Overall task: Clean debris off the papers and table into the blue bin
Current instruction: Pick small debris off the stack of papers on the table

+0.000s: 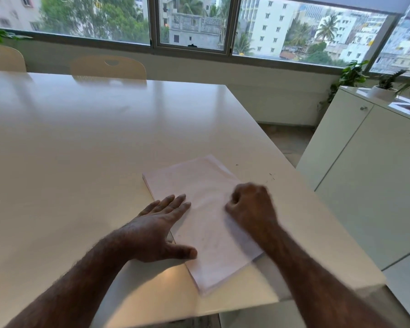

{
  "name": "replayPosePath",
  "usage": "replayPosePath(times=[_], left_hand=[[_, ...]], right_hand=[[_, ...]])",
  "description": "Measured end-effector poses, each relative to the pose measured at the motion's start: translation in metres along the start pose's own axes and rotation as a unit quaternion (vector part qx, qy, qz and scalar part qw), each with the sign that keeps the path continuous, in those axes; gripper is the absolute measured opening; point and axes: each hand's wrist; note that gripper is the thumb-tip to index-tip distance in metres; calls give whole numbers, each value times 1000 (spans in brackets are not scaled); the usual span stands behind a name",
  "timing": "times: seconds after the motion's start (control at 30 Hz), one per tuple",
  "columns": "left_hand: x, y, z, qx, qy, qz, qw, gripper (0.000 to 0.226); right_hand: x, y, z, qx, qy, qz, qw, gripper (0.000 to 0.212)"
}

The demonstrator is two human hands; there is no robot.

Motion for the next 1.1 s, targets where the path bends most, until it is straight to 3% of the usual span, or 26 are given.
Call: replayPosePath(times=[0.07, 0.13, 0.27, 0.3, 0.33, 0.4, 0.47, 0.63, 0.67, 0.77, 0.8, 0.97, 1.03, 1.1], left_hand=[[0, 1, 0, -1, -5, 7, 1000, 126], [1, 0, 0, -3, -1, 11, 1000, 129], [-1, -2, 2, -7, 2, -3, 1000, 118], [0, -2, 0, -11, 0, -6, 1000, 117], [1, -2, 1, -10, -1, -7, 1000, 117], [2, -1, 0, -5, -4, -2, 1000, 122], [0, 1, 2, -2, -8, -1, 1000, 125], [0, 1, 3, -3, -5, -9, 1000, 120], [1, 0, 2, -2, -4, -10, 1000, 119], [0, 1, 1, -3, -1, -9, 1000, 124], [0, 2, 1, -3, 2, -7, 1000, 125], [2, 2, 4, -1, -3, -10, 1000, 122], [2, 1, 4, 0, -3, -11, 1000, 122], [1, 2, 2, 0, -5, -13, 1000, 124]], right_hand=[[21, 39, -30, -128, 88, 21, 988, 14], [21, 44, -42, -161, 141, 46, 976, 10], [-11, -17, 5, 25, 20, 38, 999, 8], [-12, -15, 5, 26, -1, 25, 999, 10], [-5, -6, 0, -6, 10, 25, 1000, 11], [17, 32, -29, -121, 103, 41, 986, 9], [17, 41, -43, -167, 159, 47, 972, 7], [-10, -11, 4, 14, 7, 0, 1000, 14], [-5, -3, -2, -8, 19, 14, 1000, 15], [14, 36, -39, -143, 152, 52, 976, 12], [14, 32, -39, -145, 148, 53, 977, 11], [-17, -37, 12, 82, -18, -12, 996, 15], [-7, -19, 4, 48, -32, 1, 998, 13], [14, 25, -21, -71, 39, 29, 996, 12]])
Point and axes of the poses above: each hand's wrist, its own z-axis towards the middle knuckle, its own x-axis out of the palm, y = z × x, and after that the axes turned 15 degrees about y, right-handed
